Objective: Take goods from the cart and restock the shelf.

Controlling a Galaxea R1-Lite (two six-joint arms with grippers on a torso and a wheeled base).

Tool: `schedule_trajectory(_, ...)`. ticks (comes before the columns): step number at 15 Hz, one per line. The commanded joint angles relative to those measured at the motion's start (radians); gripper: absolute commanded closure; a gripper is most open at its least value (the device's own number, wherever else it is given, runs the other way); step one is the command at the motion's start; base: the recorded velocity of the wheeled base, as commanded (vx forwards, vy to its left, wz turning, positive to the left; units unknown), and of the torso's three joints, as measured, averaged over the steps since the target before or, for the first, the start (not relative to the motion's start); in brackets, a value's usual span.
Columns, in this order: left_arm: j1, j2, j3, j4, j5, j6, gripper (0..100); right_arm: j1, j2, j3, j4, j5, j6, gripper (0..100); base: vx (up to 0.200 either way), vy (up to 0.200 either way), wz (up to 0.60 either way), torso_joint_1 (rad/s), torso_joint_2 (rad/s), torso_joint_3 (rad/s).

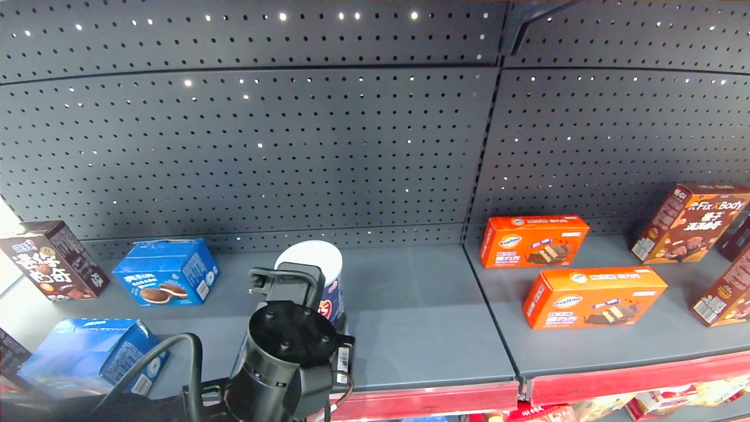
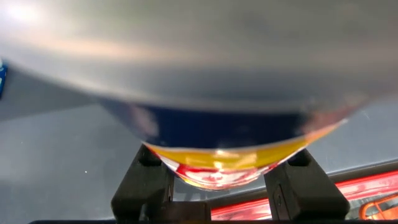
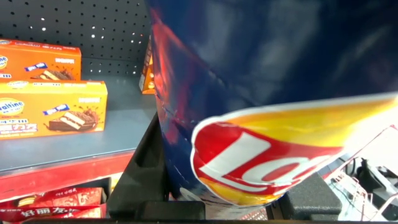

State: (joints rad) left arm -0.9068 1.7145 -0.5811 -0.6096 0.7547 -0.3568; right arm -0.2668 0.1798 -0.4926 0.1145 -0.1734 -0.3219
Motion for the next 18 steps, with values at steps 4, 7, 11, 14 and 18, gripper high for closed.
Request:
schedule_trajectory(4,-0.001,0.002,0.001,0.002,0.000,-0.001,100,0.000,0.000,-0.001,-0.001,0.002,0.000,100,0.000,0.000,0.00,0.000,0.00,0.000)
schedule_trajectory(7,-0.001,0.002,0.003,0.002,0.002,-0.001,100,0.000,0.000,-0.001,-0.001,0.002,0.000,100,0.000,0.000,0.00,0.000,0.00,0.000)
schedule_trajectory(11,-0.004,0.001,0.003,0.002,0.006,-0.001,100,0.000,0.000,-0.004,-0.001,0.002,0.000,100,0.000,0.000,0.00,0.000,0.00,0.000)
schedule_trajectory(14,-0.014,0.001,0.003,0.002,0.006,-0.001,0,0.000,-0.002,-0.004,-0.001,0.002,0.000,100,0.000,0.000,0.00,0.000,0.00,0.000)
schedule_trajectory(18,-0.011,0.001,-0.003,-0.002,0.005,-0.010,0,0.000,-0.002,-0.003,-0.001,0.000,0.000,100,0.000,0.000,0.00,0.000,0.00,0.000)
